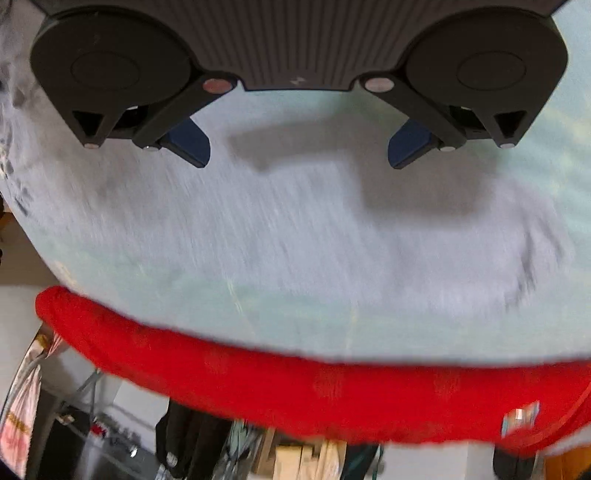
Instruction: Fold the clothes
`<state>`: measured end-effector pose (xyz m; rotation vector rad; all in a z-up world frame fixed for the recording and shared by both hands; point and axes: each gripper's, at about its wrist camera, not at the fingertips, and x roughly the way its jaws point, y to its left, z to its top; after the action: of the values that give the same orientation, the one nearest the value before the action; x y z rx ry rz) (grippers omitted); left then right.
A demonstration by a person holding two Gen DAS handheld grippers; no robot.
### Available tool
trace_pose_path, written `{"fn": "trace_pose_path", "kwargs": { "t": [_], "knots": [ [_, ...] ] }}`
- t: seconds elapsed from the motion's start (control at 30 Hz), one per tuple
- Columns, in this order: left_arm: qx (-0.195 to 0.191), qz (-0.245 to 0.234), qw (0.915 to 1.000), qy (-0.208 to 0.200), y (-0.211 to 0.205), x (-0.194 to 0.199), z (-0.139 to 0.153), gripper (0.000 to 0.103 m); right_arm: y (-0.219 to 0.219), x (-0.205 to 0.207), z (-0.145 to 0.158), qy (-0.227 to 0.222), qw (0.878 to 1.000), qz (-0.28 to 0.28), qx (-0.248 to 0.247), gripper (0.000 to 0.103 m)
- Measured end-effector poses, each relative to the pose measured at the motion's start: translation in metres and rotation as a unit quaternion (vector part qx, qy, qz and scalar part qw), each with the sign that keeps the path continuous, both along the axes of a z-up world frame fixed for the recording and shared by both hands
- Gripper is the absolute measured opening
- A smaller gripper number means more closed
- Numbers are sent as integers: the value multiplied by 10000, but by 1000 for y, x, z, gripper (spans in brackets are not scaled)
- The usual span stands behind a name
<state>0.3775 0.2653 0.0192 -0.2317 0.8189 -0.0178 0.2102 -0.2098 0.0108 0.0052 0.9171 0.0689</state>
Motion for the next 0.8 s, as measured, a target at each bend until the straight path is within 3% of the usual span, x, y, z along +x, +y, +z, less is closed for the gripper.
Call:
{"fn": "trace_pose_path", "kwargs": {
  "t": [0.17, 0.33, 0.43, 0.57, 0.67, 0.73, 0.8],
  "knots": [
    [-395, -90, 9981, -457, 29, 49, 1, 102, 29, -28, 25, -48, 9995, -187, -253, 103],
    [-865, 319, 9953, -301, 76, 70, -38, 102, 52, -48, 54, -141, 9992, -285, -236, 103],
    [-776, 693, 9945, -152, 108, 55, -55, 102, 57, -55, 66, -163, 9985, -433, -303, 103],
    [-370, 1138, 9927, -129, 140, 29, -49, 102, 58, -61, 72, -170, 9965, -709, -410, 103],
    [-573, 1174, 9913, -145, 152, 25, -39, 102, 58, -60, 71, -140, 9962, -770, -369, 103],
    [-386, 993, 9938, -319, 144, 28, -31, 102, 61, -57, 70, -119, 9963, -769, -362, 103],
    [-363, 1060, 9935, -214, 143, 35, -35, 102, 65, -55, 71, -127, 9969, -696, -334, 103]
  ]
}}
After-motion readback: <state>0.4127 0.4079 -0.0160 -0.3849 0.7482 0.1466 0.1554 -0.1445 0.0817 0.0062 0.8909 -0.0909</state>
